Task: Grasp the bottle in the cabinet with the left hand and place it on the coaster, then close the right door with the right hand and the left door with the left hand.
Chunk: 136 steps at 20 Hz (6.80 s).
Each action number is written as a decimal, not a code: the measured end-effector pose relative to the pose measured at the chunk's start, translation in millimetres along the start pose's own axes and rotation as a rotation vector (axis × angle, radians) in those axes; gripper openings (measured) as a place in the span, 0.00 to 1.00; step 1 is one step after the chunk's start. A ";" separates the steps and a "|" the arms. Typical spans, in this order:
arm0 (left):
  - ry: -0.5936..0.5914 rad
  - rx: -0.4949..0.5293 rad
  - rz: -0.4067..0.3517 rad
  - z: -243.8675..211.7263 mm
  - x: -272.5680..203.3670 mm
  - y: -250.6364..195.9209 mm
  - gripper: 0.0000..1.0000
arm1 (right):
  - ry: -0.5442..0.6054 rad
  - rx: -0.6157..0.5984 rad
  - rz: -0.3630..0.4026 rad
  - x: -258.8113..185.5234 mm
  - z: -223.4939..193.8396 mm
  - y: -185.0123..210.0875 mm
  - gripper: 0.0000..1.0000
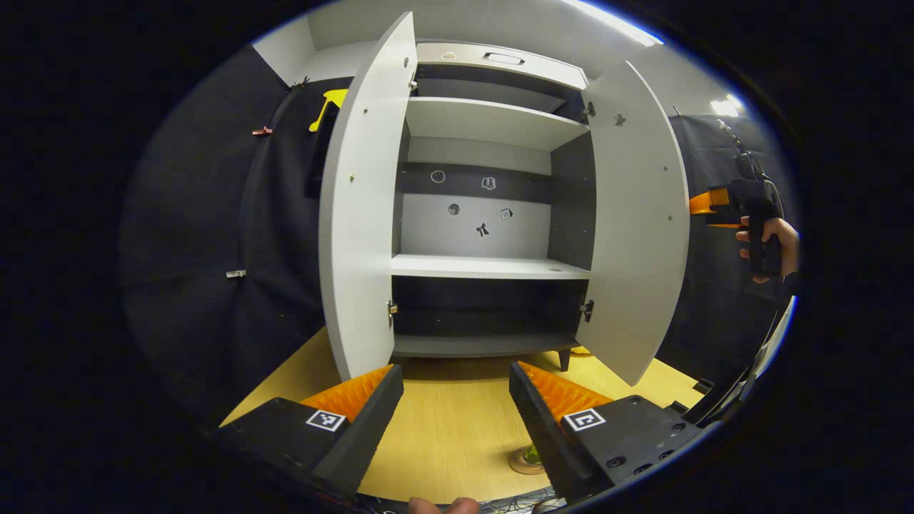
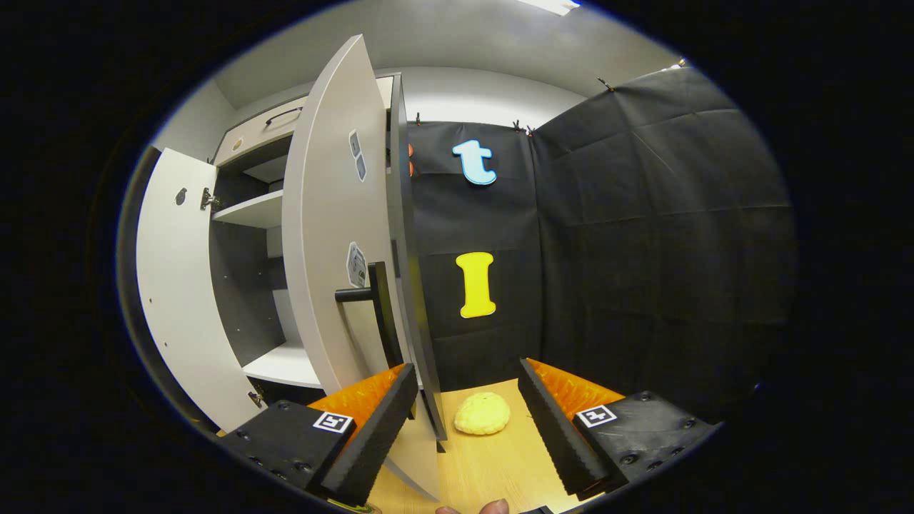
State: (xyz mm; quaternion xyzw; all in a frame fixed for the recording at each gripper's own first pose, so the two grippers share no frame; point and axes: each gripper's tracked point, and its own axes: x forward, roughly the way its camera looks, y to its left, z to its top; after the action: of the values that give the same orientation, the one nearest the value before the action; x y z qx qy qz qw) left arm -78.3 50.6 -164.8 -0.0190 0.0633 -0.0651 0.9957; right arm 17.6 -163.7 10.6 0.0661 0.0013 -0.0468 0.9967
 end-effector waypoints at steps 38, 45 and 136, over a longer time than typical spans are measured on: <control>-0.117 0.026 0.374 153.2 25.0 223.1 0.93 | 0.035 -0.042 0.231 51.8 -39.3 215.9 0.98; -0.133 -0.005 0.316 165.3 62.9 220.8 0.93 | -0.009 -0.071 0.224 22.6 -27.0 204.3 0.96; -0.169 0.074 0.067 195.6 59.2 4.4 0.95 | -0.029 -0.092 0.217 -8.0 -19.1 186.7 0.98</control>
State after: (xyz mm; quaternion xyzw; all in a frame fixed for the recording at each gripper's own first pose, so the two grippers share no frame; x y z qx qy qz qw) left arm 5.5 53.0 21.6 0.0143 -0.0226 -0.0320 0.9991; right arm 27.2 23.8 16.4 0.0192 -0.0180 0.0604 0.9978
